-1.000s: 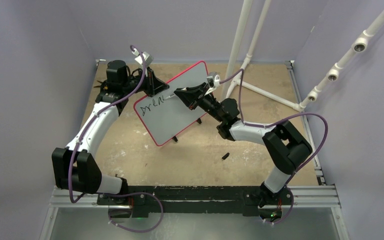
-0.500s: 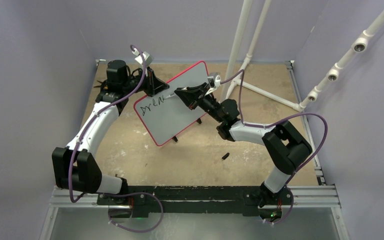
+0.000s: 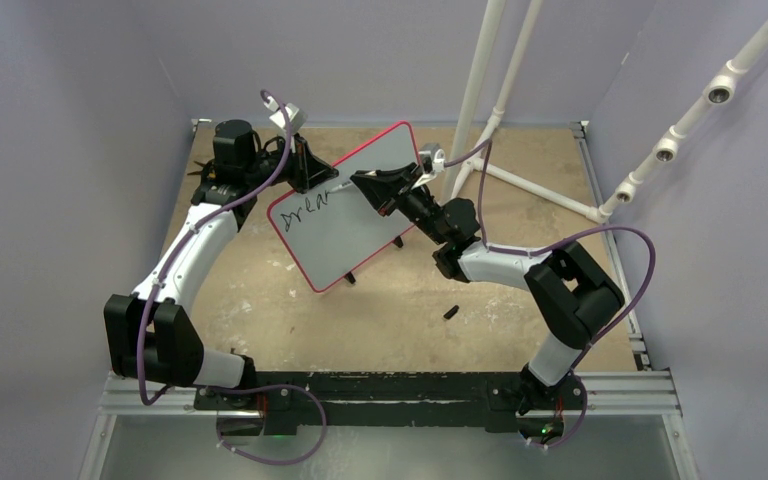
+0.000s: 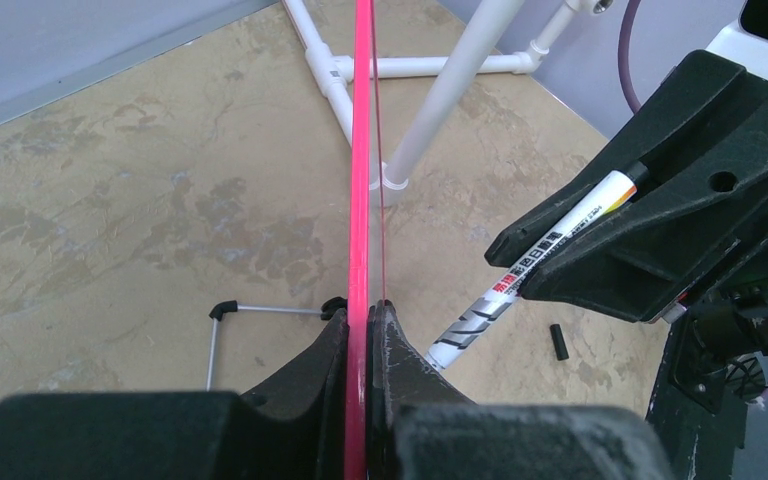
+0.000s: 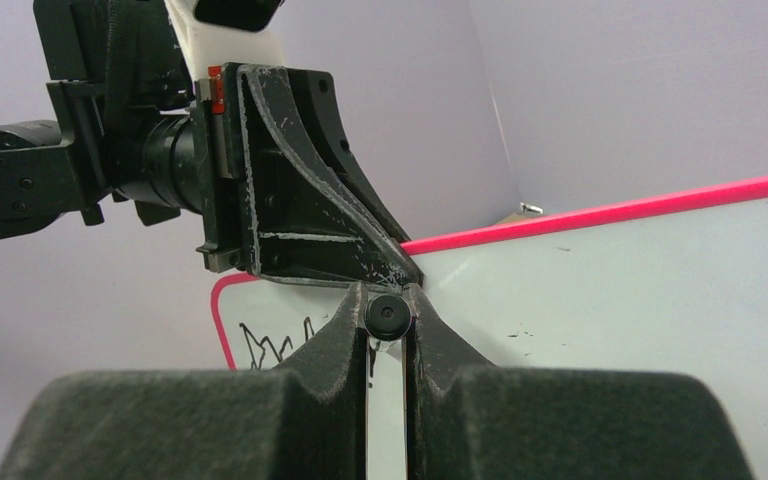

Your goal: Write a sentence on the whiteboard

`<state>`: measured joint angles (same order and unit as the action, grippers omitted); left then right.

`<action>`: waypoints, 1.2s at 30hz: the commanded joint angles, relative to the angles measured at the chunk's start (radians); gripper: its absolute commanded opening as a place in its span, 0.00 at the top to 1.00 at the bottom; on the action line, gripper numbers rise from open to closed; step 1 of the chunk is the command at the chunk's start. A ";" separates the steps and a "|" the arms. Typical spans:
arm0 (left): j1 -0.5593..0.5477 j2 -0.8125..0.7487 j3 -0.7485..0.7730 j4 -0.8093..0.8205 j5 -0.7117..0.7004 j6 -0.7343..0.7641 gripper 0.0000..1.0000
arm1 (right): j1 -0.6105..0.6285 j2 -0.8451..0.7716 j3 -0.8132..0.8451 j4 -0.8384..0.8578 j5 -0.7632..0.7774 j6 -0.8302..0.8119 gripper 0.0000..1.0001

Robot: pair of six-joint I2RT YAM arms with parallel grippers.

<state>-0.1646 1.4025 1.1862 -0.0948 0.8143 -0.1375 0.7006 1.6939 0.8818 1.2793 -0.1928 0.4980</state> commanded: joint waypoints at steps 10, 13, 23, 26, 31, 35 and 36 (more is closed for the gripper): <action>-0.026 0.043 -0.039 -0.116 0.048 0.011 1.00 | 0.000 -0.032 -0.043 0.009 0.084 -0.025 1.00; -0.026 0.044 -0.040 -0.114 0.048 0.012 1.00 | 0.000 -0.034 -0.069 0.009 0.082 -0.018 1.00; -0.026 0.047 -0.040 -0.114 0.045 0.010 1.00 | 0.000 -0.028 -0.056 0.026 0.084 -0.008 1.00; -0.026 0.047 -0.040 -0.114 0.045 0.010 1.00 | 0.000 -0.027 -0.040 0.042 0.084 0.002 1.00; -0.026 0.047 -0.040 -0.114 0.045 0.010 1.00 | 0.000 -0.022 -0.009 0.060 0.087 0.008 1.00; -0.026 0.046 -0.039 -0.114 0.046 0.010 1.00 | 0.000 -0.020 0.006 0.057 0.094 0.007 1.00; -0.026 0.046 -0.039 -0.114 0.046 0.010 1.00 | 0.000 -0.020 0.006 0.056 0.095 0.007 1.00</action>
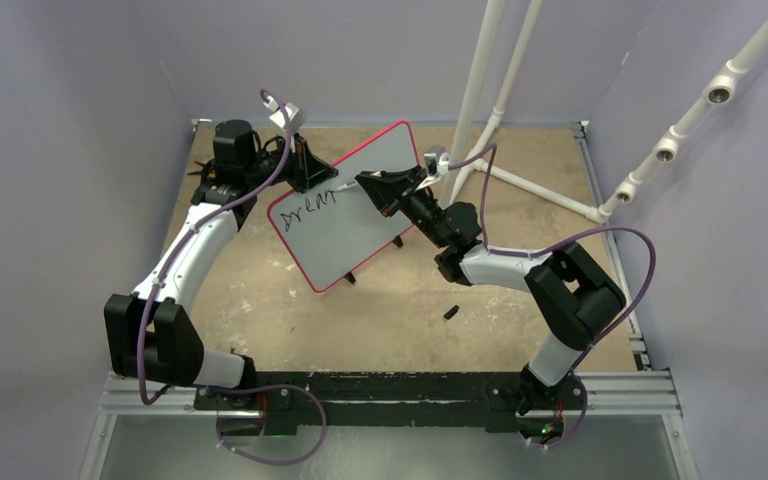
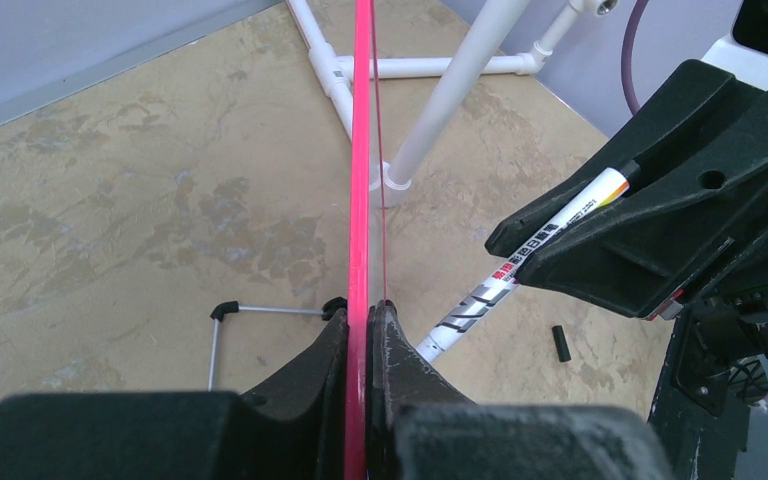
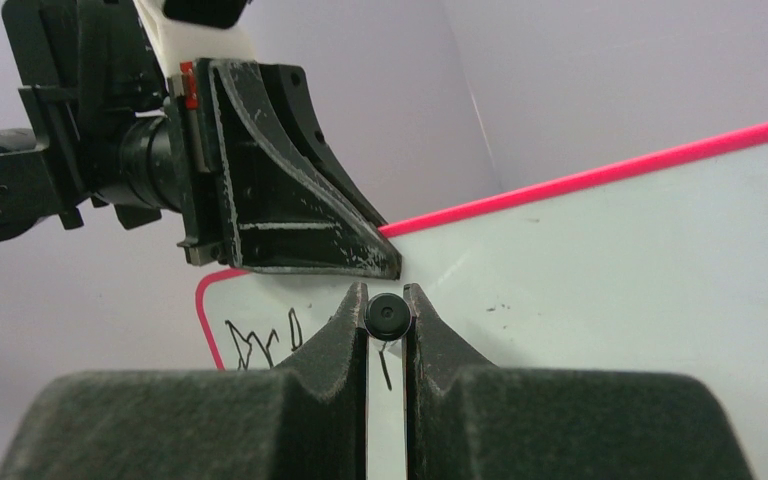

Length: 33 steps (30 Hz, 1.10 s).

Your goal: Write a sentence on the whiteboard

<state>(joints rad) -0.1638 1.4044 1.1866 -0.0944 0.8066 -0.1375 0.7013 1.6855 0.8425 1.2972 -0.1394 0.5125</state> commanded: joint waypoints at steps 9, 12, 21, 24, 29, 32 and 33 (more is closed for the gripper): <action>-0.026 0.044 -0.039 -0.115 0.055 0.010 1.00 | -0.004 -0.029 0.008 0.022 0.112 -0.006 1.00; -0.026 0.044 -0.039 -0.114 0.055 0.010 1.00 | -0.006 -0.035 0.001 0.017 0.115 -0.006 1.00; -0.026 0.045 -0.039 -0.114 0.057 0.010 1.00 | -0.006 -0.029 -0.036 0.018 0.106 0.001 1.00; -0.026 0.045 -0.038 -0.113 0.057 0.008 1.00 | -0.006 -0.030 -0.062 0.021 0.111 0.004 1.00; -0.026 0.045 -0.040 -0.113 0.057 0.009 1.00 | -0.006 -0.025 -0.086 0.038 0.107 0.018 1.00; -0.026 0.045 -0.038 -0.113 0.054 0.008 1.00 | -0.006 -0.038 -0.075 0.034 0.100 0.015 1.00; -0.026 0.047 -0.039 -0.113 0.054 0.008 1.00 | -0.006 -0.047 -0.073 0.033 0.099 0.013 1.00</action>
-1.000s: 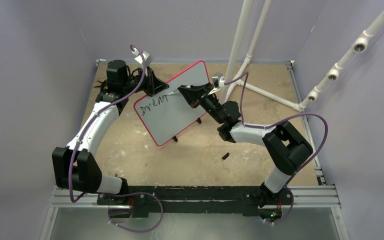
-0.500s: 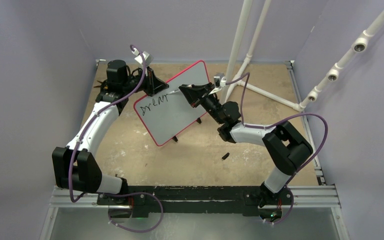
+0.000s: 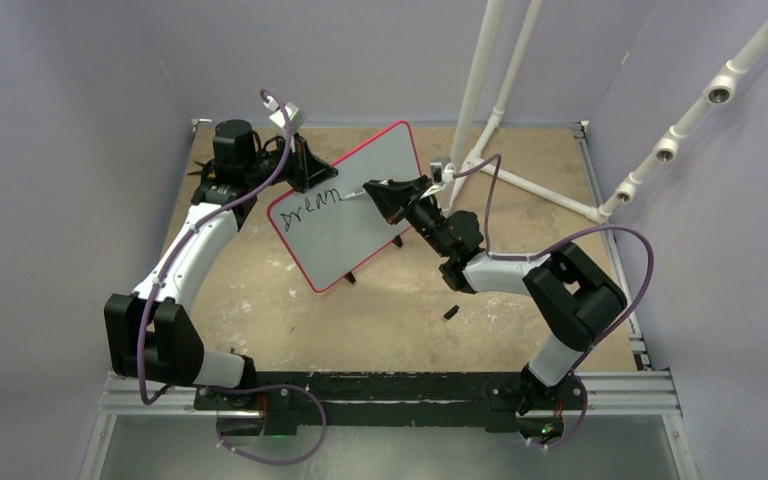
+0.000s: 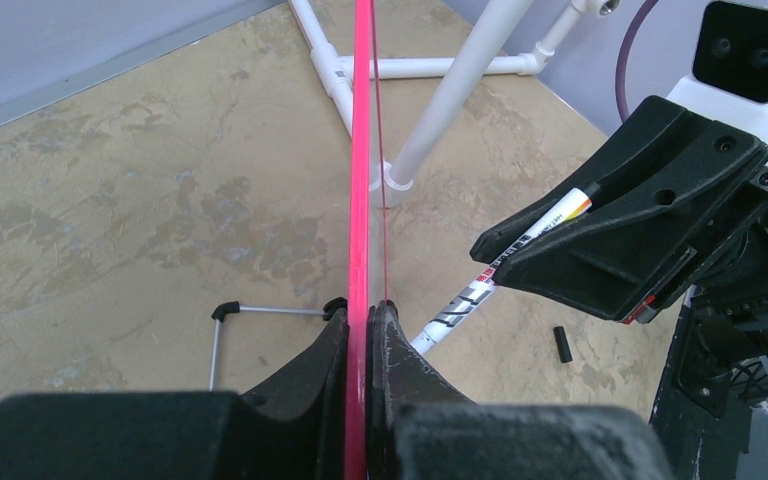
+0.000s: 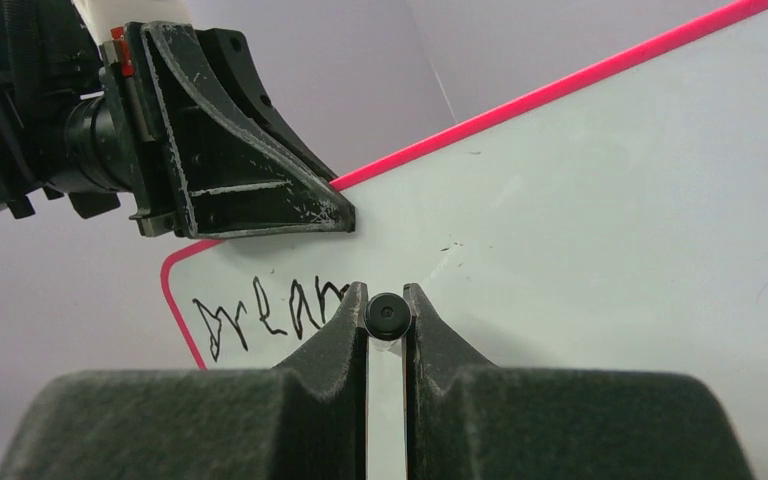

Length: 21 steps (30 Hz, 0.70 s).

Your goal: Write a sentence on the whiteboard

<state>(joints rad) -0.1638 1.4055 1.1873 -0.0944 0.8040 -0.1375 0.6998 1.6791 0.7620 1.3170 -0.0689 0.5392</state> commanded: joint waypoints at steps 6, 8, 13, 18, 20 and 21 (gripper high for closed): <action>-0.026 0.047 -0.040 -0.113 0.057 0.009 1.00 | -0.006 -0.096 0.007 0.025 0.027 -0.008 1.00; -0.026 0.046 -0.040 -0.114 0.058 0.008 1.00 | -0.011 -0.105 0.007 0.035 0.029 0.000 1.00; -0.026 0.046 -0.040 -0.115 0.060 0.009 1.00 | -0.028 -0.089 0.035 0.034 0.029 0.006 1.00; -0.026 0.046 -0.040 -0.114 0.060 0.008 1.00 | -0.045 -0.056 0.062 0.041 0.013 0.019 1.00; -0.026 0.046 -0.041 -0.114 0.060 0.008 1.00 | -0.047 -0.045 0.070 0.045 0.006 0.023 1.00; -0.026 0.046 -0.040 -0.114 0.061 0.009 1.00 | -0.046 -0.041 0.072 0.050 0.001 0.025 1.00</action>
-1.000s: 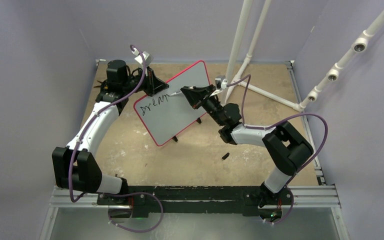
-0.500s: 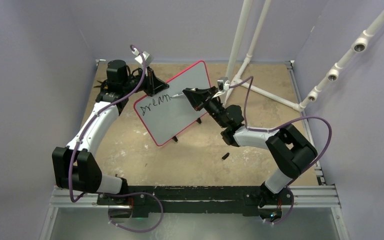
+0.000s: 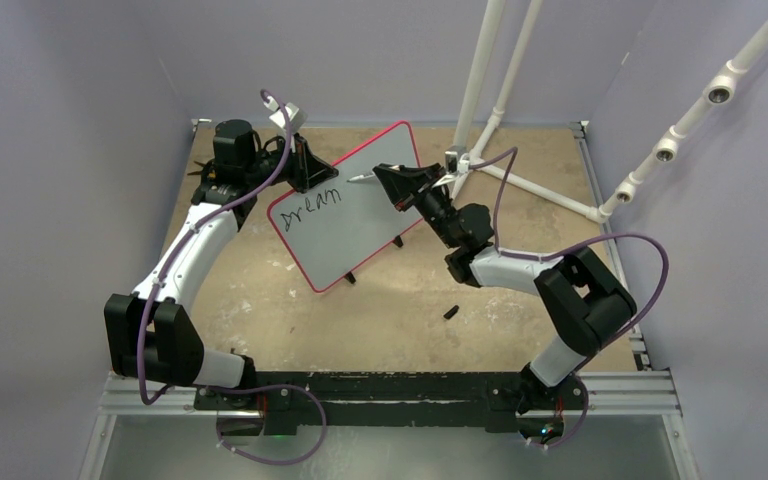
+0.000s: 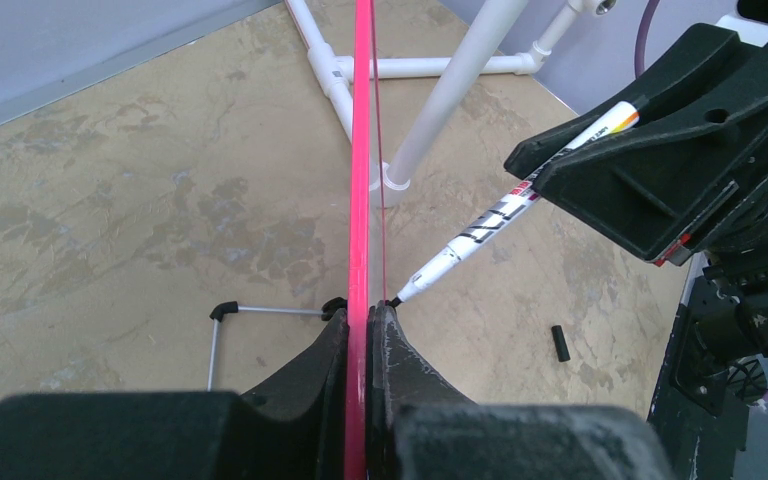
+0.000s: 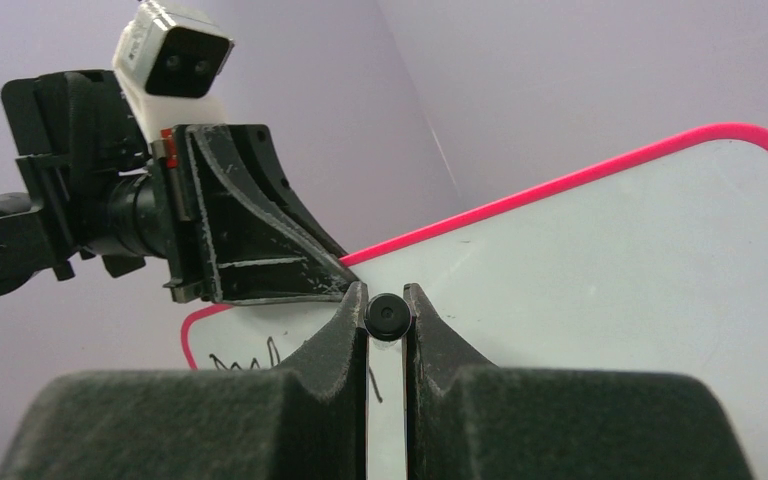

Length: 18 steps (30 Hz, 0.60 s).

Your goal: Write a sentence on the whiteboard

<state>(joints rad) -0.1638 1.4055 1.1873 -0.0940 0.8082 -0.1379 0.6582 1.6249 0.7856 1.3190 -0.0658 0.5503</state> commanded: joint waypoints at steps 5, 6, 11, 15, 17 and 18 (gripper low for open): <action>-0.026 0.047 -0.041 -0.115 0.057 0.009 1.00 | -0.005 0.029 0.062 0.049 -0.017 0.018 1.00; -0.026 0.047 -0.041 -0.115 0.057 0.009 1.00 | -0.005 0.031 0.064 0.048 -0.017 0.019 1.00; -0.026 0.048 -0.041 -0.113 0.057 0.009 1.00 | -0.005 0.048 0.080 0.036 -0.026 0.017 1.00; -0.026 0.048 -0.040 -0.115 0.057 0.009 1.00 | -0.005 0.062 0.092 0.028 -0.040 0.017 1.00; -0.026 0.048 -0.040 -0.115 0.057 0.008 1.00 | -0.005 0.066 0.092 0.029 -0.043 0.019 1.00; -0.026 0.049 -0.039 -0.115 0.057 0.009 1.00 | -0.005 0.067 0.091 0.028 -0.043 0.019 1.00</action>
<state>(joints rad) -0.1638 1.4063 1.1873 -0.0940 0.8062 -0.1375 0.6540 1.6821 0.8383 1.3258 -0.0967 0.5686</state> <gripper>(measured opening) 0.049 0.115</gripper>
